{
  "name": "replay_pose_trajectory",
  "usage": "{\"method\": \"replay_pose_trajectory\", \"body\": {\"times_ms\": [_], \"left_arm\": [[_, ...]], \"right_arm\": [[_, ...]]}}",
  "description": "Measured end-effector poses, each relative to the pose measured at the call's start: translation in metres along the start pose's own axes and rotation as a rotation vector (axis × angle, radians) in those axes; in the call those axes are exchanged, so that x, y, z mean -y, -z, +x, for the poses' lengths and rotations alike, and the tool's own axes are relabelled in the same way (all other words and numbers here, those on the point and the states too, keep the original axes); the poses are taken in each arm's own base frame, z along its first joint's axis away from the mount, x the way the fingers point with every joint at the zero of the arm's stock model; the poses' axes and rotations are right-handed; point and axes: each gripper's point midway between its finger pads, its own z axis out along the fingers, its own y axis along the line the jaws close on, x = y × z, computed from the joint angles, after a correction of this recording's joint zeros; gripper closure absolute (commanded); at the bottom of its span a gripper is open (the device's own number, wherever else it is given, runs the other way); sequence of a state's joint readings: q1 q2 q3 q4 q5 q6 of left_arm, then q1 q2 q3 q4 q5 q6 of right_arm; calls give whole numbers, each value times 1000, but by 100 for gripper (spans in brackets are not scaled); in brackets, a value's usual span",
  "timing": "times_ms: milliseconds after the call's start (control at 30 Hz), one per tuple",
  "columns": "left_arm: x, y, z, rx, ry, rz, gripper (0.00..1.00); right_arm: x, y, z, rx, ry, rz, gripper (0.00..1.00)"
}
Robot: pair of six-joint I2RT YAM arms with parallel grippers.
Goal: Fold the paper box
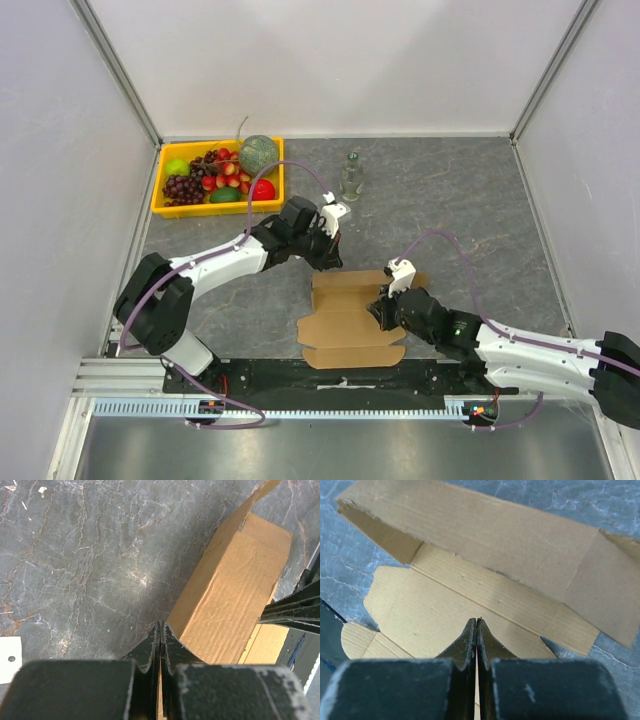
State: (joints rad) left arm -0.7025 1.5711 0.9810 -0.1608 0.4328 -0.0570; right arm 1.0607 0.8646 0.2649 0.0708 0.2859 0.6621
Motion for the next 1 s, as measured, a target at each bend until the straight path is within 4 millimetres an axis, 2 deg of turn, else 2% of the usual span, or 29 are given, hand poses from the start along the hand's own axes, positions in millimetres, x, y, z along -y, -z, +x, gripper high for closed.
{"method": "replay_pose_trajectory", "body": {"times_ms": [267, 400, 700, 1000], "left_arm": [[3, 0, 6, -3, 18, 17, 98], [6, 6, 5, 22, 17, 16, 98], [18, 30, 7, 94, 25, 18, 98], [17, 35, 12, 108, 36, -4, 98]], "right_arm": [[6, 2, 39, -87, 30, -11, 100], [8, 0, 51, -108, 45, -9, 100], [5, -13, 54, -88, 67, 1, 100], [7, -34, 41, -7, 64, 70, 100]]}}
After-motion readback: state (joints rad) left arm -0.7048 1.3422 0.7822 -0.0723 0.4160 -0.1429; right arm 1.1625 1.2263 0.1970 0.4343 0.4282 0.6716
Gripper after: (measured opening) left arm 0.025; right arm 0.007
